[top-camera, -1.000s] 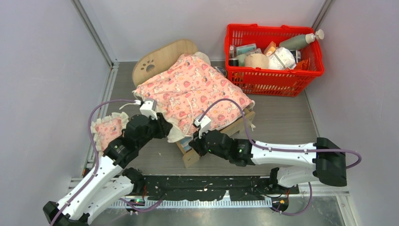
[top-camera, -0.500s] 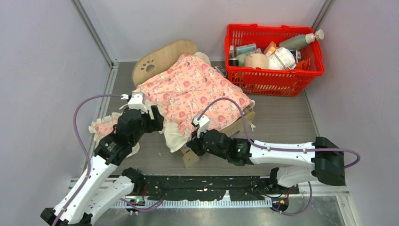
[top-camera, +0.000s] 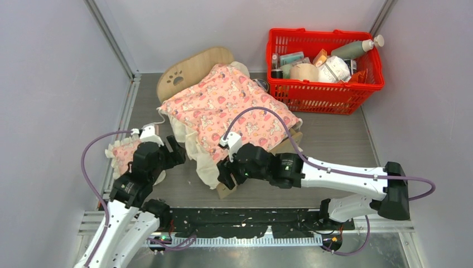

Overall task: Set up the pet bed
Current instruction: Cross the ropes on the bed frame.

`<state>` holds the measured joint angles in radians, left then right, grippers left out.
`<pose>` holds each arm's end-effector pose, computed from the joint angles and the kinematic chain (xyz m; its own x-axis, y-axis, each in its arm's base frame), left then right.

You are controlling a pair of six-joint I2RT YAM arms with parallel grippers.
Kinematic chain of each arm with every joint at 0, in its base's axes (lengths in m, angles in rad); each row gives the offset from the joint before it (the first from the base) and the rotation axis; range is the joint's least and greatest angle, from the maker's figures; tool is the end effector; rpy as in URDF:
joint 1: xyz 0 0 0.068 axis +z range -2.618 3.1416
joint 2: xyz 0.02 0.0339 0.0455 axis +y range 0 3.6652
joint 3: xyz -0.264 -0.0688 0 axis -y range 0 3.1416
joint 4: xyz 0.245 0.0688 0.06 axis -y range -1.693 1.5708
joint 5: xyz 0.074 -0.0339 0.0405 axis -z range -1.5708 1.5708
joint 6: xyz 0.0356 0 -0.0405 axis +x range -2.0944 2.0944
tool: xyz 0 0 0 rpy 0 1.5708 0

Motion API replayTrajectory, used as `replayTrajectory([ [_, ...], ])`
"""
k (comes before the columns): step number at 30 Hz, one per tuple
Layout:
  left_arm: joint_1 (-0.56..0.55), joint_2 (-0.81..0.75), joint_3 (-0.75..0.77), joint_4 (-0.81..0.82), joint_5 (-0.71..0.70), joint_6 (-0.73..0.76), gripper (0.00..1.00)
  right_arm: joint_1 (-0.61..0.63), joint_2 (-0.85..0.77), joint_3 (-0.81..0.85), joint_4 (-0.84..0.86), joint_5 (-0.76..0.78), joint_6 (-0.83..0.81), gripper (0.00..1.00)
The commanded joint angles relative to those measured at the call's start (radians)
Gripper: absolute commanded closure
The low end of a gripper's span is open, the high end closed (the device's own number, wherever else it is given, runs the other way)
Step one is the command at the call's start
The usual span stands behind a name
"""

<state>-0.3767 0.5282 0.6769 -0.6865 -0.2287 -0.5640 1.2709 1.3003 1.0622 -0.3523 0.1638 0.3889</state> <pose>0.1134 -0.0362 0.2865 -0.4973 -0.3632 -0.7879 -0.1049 0.9267 -0.3610 0.0919 0.2776 0.3077 -0.4944 -0.3325 -0.8031 -0.7728 0.5911 0.2310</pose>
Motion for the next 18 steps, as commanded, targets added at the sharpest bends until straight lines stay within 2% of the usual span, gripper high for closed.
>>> replayTrajectory([
  [1, 0.051, -0.006, -0.005, -0.009, 0.083, -0.052, 0.21, 0.008, -0.073, 0.060, -0.120, -0.134, -0.318, 0.31],
  [4, 0.061, -0.005, -0.021, -0.006, 0.103, -0.095, 0.23, 0.004, -0.115, 0.015, -0.095, -0.226, -0.589, 0.25],
  [8, 0.078, -0.003, -0.050, -0.002, 0.150, -0.159, 0.25, -0.024, -0.101, 0.000, -0.110, -0.319, -0.819, 0.23],
  [13, 0.127, 0.006, -0.105, 0.014, 0.220, -0.202, 0.28, -0.062, -0.018, 0.048, -0.207, -0.412, -0.960, 0.26],
  [18, 0.145, 0.003, -0.142, 0.045, 0.266, -0.206, 0.29, -0.085, 0.034, 0.067, -0.214, -0.384, -1.040, 0.27],
])
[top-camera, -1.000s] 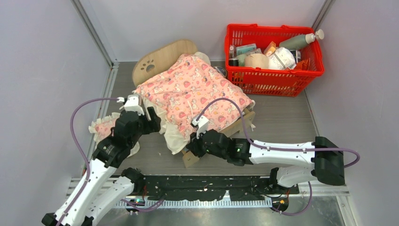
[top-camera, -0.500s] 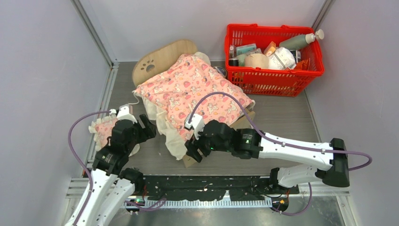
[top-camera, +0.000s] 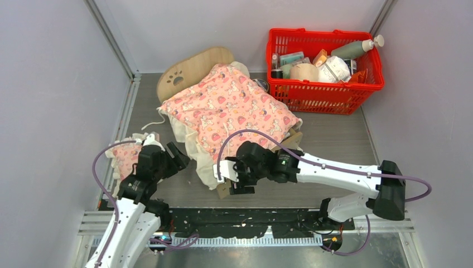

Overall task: Set up the pet bed
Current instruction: Cross the ropes on the bed frame.

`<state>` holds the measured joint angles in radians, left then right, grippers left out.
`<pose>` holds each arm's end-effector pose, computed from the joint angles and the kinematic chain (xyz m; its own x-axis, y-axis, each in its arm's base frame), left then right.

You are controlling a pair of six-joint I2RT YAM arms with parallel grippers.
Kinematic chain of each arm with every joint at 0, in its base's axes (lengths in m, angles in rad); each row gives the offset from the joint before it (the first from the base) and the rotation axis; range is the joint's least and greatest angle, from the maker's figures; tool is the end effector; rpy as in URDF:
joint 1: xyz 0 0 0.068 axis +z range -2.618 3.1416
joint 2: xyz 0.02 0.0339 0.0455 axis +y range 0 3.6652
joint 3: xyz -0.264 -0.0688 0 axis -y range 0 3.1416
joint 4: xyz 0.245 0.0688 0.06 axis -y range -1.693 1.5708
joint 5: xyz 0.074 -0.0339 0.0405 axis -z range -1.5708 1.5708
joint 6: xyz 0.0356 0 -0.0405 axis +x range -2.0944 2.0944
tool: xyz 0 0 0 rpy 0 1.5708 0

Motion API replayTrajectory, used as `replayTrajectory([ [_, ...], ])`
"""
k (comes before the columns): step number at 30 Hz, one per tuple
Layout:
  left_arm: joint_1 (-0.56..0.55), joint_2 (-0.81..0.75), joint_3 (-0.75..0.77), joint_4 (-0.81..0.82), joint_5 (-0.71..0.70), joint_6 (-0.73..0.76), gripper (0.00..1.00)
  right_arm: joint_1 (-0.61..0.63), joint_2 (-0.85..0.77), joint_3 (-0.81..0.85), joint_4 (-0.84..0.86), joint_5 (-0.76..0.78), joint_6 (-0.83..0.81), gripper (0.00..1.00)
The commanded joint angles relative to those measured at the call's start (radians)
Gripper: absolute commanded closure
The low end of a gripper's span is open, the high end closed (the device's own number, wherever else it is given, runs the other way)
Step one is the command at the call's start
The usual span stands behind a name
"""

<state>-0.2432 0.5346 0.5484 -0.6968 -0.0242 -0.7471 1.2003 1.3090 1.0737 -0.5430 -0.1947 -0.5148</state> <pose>0.1186 -0.0285 0.2422 -0.6006 -0.5509 -0.5795 -0.2530 0.8185 -0.5159 0.0955 0.2649 0.2933 0.2536 -0.6813 -0.6867 -0.9646 -0.1248 -0.2324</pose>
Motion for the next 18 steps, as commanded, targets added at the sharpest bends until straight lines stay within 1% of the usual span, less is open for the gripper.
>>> replayTrajectory([
  [1, 0.013, -0.004, -0.019, 0.069, 0.068, -0.020, 0.29, -0.015, 0.043, 0.058, -0.025, -0.021, -0.151, 0.27],
  [5, 0.013, -0.005, -0.009, 0.105, 0.127, 0.016, 0.29, -0.018, 0.094, 0.079, -0.038, -0.011, -0.181, 0.34],
  [8, 0.013, 0.002, 0.009, 0.111, 0.117, 0.053, 0.29, -0.018, 0.116, 0.088, -0.030, -0.024, -0.205, 0.40],
  [11, 0.020, 0.028, 0.060, 0.090, 0.117, 0.121, 0.33, -0.019, 0.152, 0.099, -0.034, -0.030, -0.241, 0.45],
  [13, 0.024, 0.032, 0.099, 0.068, 0.133, 0.148, 0.33, -0.019, 0.176, 0.117, -0.056, -0.033, -0.263, 0.55],
  [14, 0.026, 0.031, 0.111, 0.066, 0.148, 0.160, 0.33, -0.019, 0.182, 0.127, -0.074, -0.033, -0.268, 0.66],
  [15, 0.027, 0.027, 0.119, 0.064, 0.161, 0.168, 0.33, -0.019, 0.186, 0.132, -0.079, -0.028, -0.280, 0.73],
  [16, 0.027, 0.026, 0.125, 0.057, 0.171, 0.176, 0.33, -0.021, 0.183, 0.133, -0.084, -0.026, -0.285, 0.86],
  [18, 0.028, 0.016, 0.125, 0.055, 0.199, 0.203, 0.35, -0.040, 0.137, 0.132, -0.084, -0.043, -0.295, 0.94],
])
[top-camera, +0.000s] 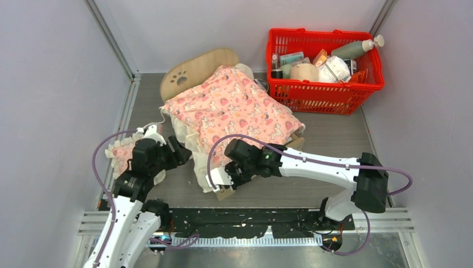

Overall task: Set up the pet bed
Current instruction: Cross the ropes on the bed frame.

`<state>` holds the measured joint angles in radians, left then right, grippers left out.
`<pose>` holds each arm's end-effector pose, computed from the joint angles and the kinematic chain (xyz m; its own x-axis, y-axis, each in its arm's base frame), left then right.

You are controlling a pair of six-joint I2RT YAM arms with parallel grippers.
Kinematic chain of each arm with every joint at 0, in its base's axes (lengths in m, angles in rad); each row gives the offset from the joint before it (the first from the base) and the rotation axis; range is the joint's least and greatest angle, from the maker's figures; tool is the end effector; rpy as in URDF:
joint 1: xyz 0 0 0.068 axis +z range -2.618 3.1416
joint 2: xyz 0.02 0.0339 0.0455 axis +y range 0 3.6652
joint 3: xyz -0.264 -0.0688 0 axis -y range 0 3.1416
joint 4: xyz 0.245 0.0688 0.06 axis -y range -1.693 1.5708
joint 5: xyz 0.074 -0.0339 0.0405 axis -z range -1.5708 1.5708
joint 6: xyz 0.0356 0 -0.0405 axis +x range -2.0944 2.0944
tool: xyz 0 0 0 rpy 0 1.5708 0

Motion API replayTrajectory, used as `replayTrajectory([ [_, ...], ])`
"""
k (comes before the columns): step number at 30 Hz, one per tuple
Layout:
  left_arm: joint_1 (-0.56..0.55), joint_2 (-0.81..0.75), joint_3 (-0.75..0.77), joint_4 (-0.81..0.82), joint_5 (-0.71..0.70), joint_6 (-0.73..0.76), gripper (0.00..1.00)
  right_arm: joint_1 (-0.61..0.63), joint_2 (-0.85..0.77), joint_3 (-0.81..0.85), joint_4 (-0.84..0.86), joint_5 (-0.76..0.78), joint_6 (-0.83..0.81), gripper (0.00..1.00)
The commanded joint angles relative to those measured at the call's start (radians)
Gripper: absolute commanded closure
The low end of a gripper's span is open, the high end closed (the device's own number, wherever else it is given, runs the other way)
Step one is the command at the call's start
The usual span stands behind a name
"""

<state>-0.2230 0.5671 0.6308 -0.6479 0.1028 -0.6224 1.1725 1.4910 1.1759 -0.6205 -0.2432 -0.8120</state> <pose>0.1253 -0.0322 0.2704 -0.6139 -0.4554 -0.6447 -0.0670 0.8439 -0.5323 0.1142 0.2936 0.2704 0.4746 -0.6881 -0.5489 -0.8802 -0.3700 -0.2972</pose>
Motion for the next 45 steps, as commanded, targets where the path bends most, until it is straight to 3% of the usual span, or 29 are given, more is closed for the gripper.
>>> replayTrajectory([
  [1, 0.008, -0.024, 0.039, 0.006, 0.081, 0.095, 0.36, -0.035, -0.063, 0.032, -0.006, -0.008, 0.001, 0.94],
  [10, 0.011, -0.108, -0.022, 0.055, 0.269, 0.116, 0.39, -0.250, -0.330, -0.057, 0.112, -0.278, -0.044, 0.95],
  [18, 0.013, -0.123, 0.139, -0.071, 0.280, 0.201, 0.38, -0.366, -0.344, -0.054, 0.136, -0.463, -0.079, 0.95],
  [21, 0.012, -0.149, 0.079, -0.027, 0.333, 0.136, 0.41, -0.389, -0.337, -0.047, 0.161, -0.496, -0.062, 0.95],
  [26, 0.013, -0.206, -0.113, 0.219, 0.424, 0.033, 0.42, -0.427, -0.351, -0.029, 0.156, -0.538, -0.066, 0.95],
  [30, 0.013, -0.190, -0.279, 0.579, 0.652, -0.007, 0.44, -0.460, -0.359, 0.008, 0.060, -0.586, -0.120, 0.95],
  [32, 0.012, -0.193, -0.381, 0.732, 0.671, -0.085, 0.45, -0.472, -0.367, 0.007, 0.050, -0.606, -0.137, 0.95],
  [33, 0.013, -0.207, -0.445, 0.839, 0.679, -0.127, 0.46, -0.478, -0.370, 0.005, 0.049, -0.613, -0.141, 0.95],
  [35, 0.011, -0.240, -0.594, 1.218, 0.679, -0.194, 0.46, -0.481, -0.377, -0.001, 0.047, -0.628, -0.149, 0.95],
  [36, 0.011, -0.255, -0.648, 1.305, 0.651, -0.209, 0.46, -0.483, -0.381, -0.004, 0.048, -0.638, -0.155, 0.95],
  [41, -0.039, -0.239, -0.678, 1.326, 0.534, -0.158, 0.43, -0.496, -0.393, -0.008, 0.038, -0.674, -0.172, 0.95],
  [45, -0.208, -0.130, -0.686, 1.419, 0.379, -0.108, 0.42, -0.501, -0.405, -0.022, 0.032, -0.680, -0.184, 0.95],
])
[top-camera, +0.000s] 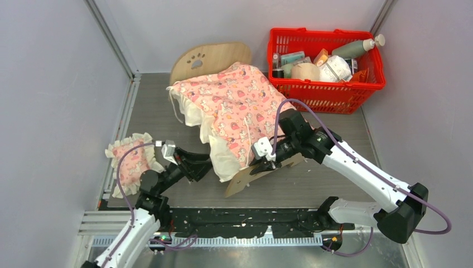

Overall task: Set up the pet bed
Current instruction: Cross the ropes on the bed frame.

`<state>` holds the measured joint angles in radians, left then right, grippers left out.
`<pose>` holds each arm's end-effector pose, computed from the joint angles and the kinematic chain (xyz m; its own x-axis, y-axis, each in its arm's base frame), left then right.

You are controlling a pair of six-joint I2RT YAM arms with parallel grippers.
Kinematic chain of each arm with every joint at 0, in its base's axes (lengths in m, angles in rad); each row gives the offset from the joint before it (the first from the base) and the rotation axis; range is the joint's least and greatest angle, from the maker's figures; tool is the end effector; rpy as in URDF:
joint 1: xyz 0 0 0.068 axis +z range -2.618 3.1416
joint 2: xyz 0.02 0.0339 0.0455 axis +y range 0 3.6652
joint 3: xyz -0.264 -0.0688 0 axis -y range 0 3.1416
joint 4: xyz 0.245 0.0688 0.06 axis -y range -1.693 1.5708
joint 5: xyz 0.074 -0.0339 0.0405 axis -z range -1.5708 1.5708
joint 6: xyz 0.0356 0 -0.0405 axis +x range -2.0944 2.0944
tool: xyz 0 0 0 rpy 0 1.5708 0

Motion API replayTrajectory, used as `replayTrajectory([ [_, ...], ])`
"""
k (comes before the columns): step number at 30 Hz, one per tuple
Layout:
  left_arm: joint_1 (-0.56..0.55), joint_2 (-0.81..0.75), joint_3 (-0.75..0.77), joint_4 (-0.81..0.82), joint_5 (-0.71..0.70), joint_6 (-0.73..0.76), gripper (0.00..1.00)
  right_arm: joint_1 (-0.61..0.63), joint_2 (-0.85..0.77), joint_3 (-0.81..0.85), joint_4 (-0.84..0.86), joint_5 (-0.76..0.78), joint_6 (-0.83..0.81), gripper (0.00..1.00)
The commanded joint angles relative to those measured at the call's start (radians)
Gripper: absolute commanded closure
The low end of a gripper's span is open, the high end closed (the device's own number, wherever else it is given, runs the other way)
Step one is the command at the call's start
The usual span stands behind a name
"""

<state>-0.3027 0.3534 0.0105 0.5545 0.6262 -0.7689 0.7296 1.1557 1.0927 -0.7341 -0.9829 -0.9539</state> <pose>0.1119 -0.0568 0.2006 -0.4042 -0.4640 -0.7882 0.7061 0.3895 -0.5914 0.1497 0.1736 0.3325 0.3466 -0.2969 -0.8898 -0.8996 -0.3740 -0.2256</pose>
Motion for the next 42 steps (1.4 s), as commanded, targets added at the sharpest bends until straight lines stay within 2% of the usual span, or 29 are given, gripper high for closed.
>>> replayTrajectory([
  [1, -0.168, 0.112, -0.074, 0.263, -0.175, 0.045, 0.42, -0.059, -0.076, 0.059, 0.145, 0.057, -0.043, 0.95],
  [4, -0.263, 0.185, -0.071, 0.334, -0.210, 0.108, 0.43, -0.060, -0.090, 0.050, 0.155, 0.047, -0.036, 0.95],
  [9, -0.289, 0.234, -0.090, 0.405, -0.283, 0.137, 0.41, -0.063, -0.103, 0.055, 0.161, 0.048, -0.031, 0.95],
  [15, -0.293, 0.372, -0.100, 0.500, -0.201, 0.116, 0.42, -0.079, -0.129, 0.049, 0.164, 0.031, -0.029, 0.95],
  [18, -0.295, 0.480, -0.160, 0.665, -0.199, 0.069, 0.41, -0.082, -0.133, 0.049, 0.168, 0.048, -0.024, 0.95],
  [22, -0.294, 0.579, -0.134, 0.665, -0.175, -0.001, 0.42, -0.085, -0.146, 0.048, 0.210, 0.073, 0.011, 0.95],
  [25, -0.282, 0.641, -0.148, 0.820, -0.143, -0.024, 0.47, -0.085, -0.157, 0.049, 0.235, 0.104, 0.033, 0.95],
  [27, -0.246, 0.623, -0.142, 0.837, -0.101, -0.050, 0.50, -0.085, -0.161, 0.055, 0.220, 0.124, 0.033, 0.95],
  [29, -0.222, 0.549, -0.129, 0.769, -0.087, -0.063, 0.51, -0.085, -0.173, 0.049, 0.213, 0.144, 0.032, 0.95],
  [31, -0.199, 0.418, -0.103, 0.587, -0.088, -0.039, 0.51, -0.085, -0.182, 0.035, 0.211, 0.166, 0.032, 0.95],
  [33, -0.171, 0.216, -0.042, 0.264, -0.104, 0.046, 0.50, -0.087, -0.191, 0.023, 0.213, 0.181, 0.032, 0.95],
  [35, -0.159, -0.003, 0.047, -0.121, -0.190, 0.207, 0.44, -0.086, -0.195, 0.017, 0.213, 0.192, 0.034, 0.95],
  [37, -0.158, -0.172, 0.101, -0.360, -0.273, 0.294, 0.38, -0.088, -0.197, 0.014, 0.218, 0.189, 0.036, 0.95],
  [39, -0.156, -0.249, 0.106, -0.439, -0.283, 0.292, 0.36, -0.088, -0.199, 0.013, 0.234, 0.181, 0.040, 0.95],
  [40, -0.156, -0.244, 0.089, -0.412, -0.261, 0.264, 0.36, -0.088, -0.199, 0.012, 0.246, 0.174, 0.043, 0.95],
  [42, -0.156, -0.186, 0.025, -0.258, -0.203, 0.161, 0.39, -0.091, -0.198, 0.013, 0.268, 0.163, 0.051, 0.95],
])
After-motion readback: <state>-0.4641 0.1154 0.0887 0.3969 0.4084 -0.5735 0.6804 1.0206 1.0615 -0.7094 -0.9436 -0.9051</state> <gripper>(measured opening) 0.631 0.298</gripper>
